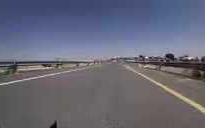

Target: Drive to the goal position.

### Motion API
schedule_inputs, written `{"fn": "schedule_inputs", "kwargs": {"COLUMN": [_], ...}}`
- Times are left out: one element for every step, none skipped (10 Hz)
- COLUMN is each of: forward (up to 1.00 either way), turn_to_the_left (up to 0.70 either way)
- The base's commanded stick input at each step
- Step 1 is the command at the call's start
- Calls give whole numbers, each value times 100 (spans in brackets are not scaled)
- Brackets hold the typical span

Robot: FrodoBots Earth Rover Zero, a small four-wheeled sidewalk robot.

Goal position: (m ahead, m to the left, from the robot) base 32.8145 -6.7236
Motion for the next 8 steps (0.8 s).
{"fn": "schedule_inputs", "kwargs": {"forward": [100, 100, 100, 100, 100, 100, 100, 100], "turn_to_the_left": [0, 0, 0, 0, 0, 0, 0, 0]}}
